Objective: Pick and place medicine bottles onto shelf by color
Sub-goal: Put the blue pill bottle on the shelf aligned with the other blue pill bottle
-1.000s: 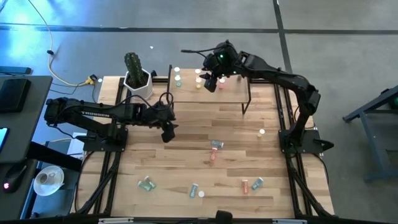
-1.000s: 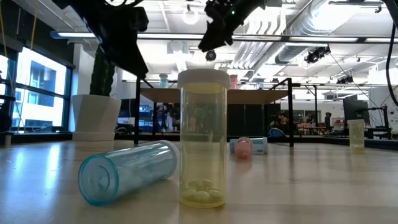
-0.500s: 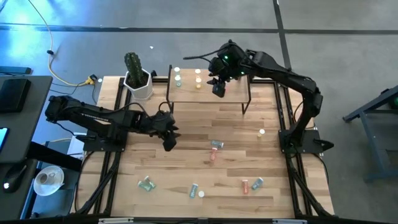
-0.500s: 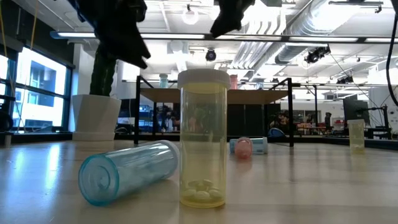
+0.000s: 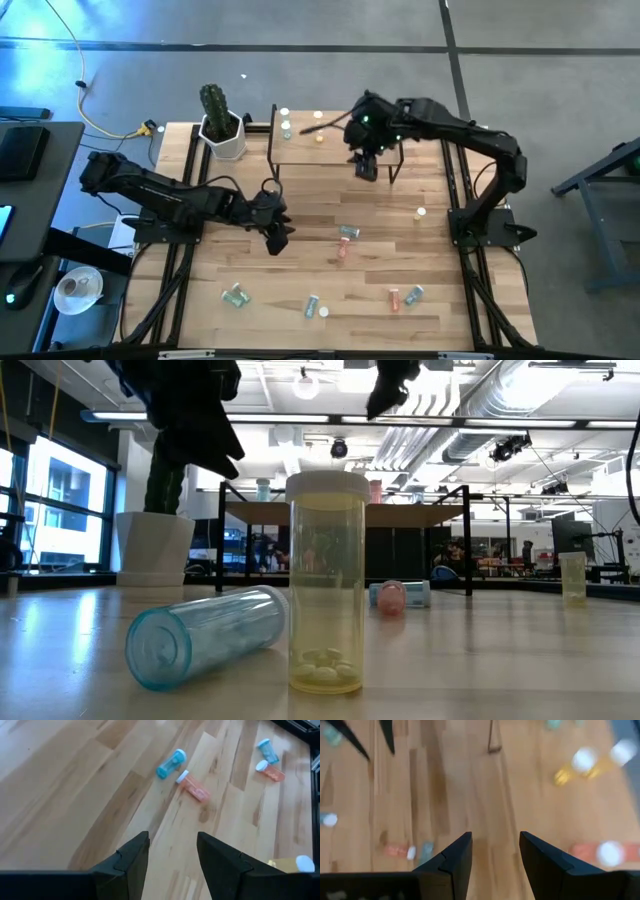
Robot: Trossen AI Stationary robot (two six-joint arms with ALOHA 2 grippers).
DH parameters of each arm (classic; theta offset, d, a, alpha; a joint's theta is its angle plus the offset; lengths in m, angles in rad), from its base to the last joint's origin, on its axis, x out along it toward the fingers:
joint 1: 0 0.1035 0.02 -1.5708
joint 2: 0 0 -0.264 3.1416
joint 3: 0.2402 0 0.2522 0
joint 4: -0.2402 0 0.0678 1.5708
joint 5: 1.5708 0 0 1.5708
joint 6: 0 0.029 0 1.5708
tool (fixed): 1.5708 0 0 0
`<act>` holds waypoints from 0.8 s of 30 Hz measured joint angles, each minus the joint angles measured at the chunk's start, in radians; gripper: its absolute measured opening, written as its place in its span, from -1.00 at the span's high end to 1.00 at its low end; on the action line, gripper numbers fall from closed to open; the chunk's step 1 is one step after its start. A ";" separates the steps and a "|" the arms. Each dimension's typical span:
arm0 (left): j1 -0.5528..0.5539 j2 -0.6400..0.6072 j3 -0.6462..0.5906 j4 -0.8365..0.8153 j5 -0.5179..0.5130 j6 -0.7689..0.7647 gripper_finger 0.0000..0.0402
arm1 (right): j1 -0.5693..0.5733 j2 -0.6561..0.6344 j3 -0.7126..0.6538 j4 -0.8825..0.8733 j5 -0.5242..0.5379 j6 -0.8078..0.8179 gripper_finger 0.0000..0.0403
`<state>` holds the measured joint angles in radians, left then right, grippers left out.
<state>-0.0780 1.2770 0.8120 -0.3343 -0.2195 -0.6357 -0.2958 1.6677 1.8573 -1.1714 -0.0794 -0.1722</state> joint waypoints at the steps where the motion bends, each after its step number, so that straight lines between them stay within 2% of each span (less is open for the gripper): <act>1: 0.000 0.005 0.000 0.003 0.000 0.000 0.22 | 0.010 -0.014 -0.041 0.018 0.001 0.019 0.22; 7: 0.000 0.006 -0.001 0.006 0.048 -0.032 0.22 | 0.078 -0.161 -0.333 0.198 0.036 0.144 0.22; 14: -0.042 0.006 -0.001 0.031 0.073 -0.084 0.22 | 0.173 -0.350 -0.619 0.379 0.231 0.334 0.22; 19: -0.092 0.006 0.004 0.097 0.124 -0.146 0.22 | 0.238 -0.449 -0.775 0.472 0.240 0.456 0.22; 24: -0.159 0.006 0.082 0.098 0.135 -0.172 0.22 | 0.302 -0.502 -0.876 0.532 0.243 0.537 0.22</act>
<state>-0.2368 1.2831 0.8938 -0.2362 -0.0845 -0.8081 0.0061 1.1654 0.9814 -0.6398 0.1638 0.3648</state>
